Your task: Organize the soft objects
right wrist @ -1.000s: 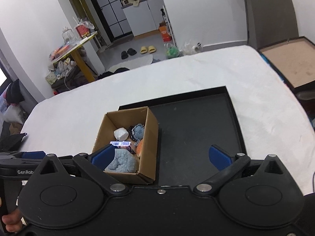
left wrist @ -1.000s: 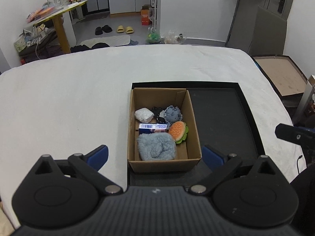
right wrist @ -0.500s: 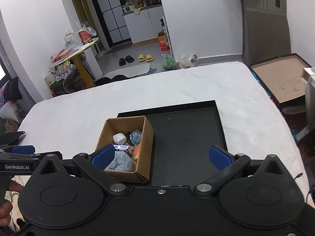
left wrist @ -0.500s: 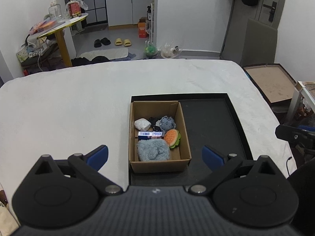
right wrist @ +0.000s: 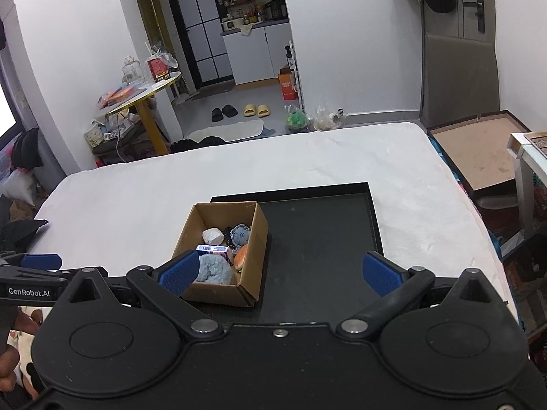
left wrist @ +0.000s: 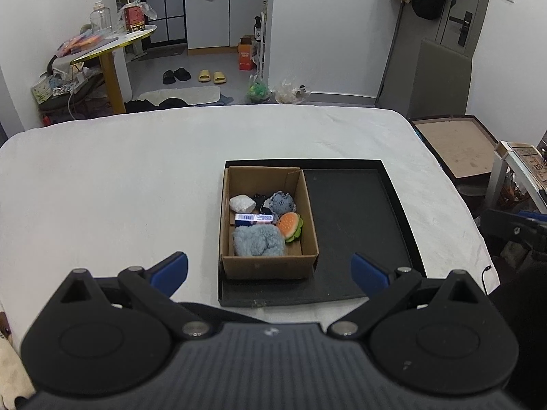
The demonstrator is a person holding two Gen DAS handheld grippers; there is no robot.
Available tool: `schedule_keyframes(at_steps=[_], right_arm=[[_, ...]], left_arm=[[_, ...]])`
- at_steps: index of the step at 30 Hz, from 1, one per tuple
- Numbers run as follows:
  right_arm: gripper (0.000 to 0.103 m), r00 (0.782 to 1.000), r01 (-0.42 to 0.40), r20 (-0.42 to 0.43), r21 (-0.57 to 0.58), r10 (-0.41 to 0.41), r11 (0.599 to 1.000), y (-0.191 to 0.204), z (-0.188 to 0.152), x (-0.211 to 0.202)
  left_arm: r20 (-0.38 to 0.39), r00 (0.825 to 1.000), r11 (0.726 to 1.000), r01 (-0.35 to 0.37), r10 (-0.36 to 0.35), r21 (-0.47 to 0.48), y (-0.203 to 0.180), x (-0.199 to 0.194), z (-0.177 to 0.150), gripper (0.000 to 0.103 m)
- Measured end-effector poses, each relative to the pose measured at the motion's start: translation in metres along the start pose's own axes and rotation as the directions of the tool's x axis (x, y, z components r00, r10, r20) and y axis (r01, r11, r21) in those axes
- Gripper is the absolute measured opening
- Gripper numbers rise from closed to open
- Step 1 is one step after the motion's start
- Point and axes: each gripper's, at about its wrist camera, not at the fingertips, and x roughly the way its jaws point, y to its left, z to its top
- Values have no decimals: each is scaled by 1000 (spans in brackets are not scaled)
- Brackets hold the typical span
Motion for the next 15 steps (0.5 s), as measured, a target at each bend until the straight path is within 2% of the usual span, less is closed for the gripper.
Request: schedule_keyframes(at_steps=[15], right_arm=[[103,1000,-2,14,8,2,1000,1,-15,-32]], left_arm=[[25,999,1000,27,-27,5,-2,-32,-21,101]])
